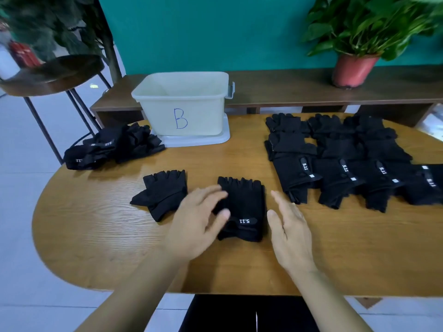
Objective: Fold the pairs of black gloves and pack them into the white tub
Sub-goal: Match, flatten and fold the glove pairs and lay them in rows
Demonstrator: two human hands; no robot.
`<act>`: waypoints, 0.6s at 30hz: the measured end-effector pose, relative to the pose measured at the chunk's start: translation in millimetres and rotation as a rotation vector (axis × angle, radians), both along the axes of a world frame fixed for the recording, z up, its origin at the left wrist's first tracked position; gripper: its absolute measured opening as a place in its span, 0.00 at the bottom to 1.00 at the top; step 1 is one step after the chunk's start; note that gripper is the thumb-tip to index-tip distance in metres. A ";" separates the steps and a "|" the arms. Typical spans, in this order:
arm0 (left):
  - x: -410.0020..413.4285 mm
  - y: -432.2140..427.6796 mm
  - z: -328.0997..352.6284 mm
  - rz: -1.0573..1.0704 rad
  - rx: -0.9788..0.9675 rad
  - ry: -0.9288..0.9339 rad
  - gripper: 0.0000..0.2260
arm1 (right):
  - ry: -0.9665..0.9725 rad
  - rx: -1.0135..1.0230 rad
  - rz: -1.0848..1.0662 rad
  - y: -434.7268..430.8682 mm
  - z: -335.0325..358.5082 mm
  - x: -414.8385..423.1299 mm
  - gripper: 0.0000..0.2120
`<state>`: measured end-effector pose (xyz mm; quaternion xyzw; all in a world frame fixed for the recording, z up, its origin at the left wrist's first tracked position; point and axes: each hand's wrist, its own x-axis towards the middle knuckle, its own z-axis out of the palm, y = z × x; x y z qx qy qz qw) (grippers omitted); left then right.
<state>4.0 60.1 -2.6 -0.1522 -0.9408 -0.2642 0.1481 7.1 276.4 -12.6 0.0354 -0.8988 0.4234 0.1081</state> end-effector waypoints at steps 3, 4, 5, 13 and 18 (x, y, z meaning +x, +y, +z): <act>6.9 0.5 -5.8 -0.138 -0.201 0.001 0.21 | 0.025 0.041 0.052 -2.3 4.0 7.5 0.25; 5.2 1.4 -6.6 -0.143 -0.260 -0.035 0.22 | 0.045 0.073 0.097 -3.5 6.1 8.5 0.25; 3.2 2.6 -5.5 -0.136 -0.287 -0.083 0.23 | 0.062 0.127 0.157 -4.6 8.7 9.2 0.27; -5.0 13.3 -1.7 -0.068 -0.276 -0.020 0.17 | -0.028 0.489 0.373 -5.3 5.4 4.1 0.35; 7.6 11.5 -1.4 -0.018 -0.048 -0.037 0.19 | -0.116 0.342 0.316 1.9 3.0 2.3 0.28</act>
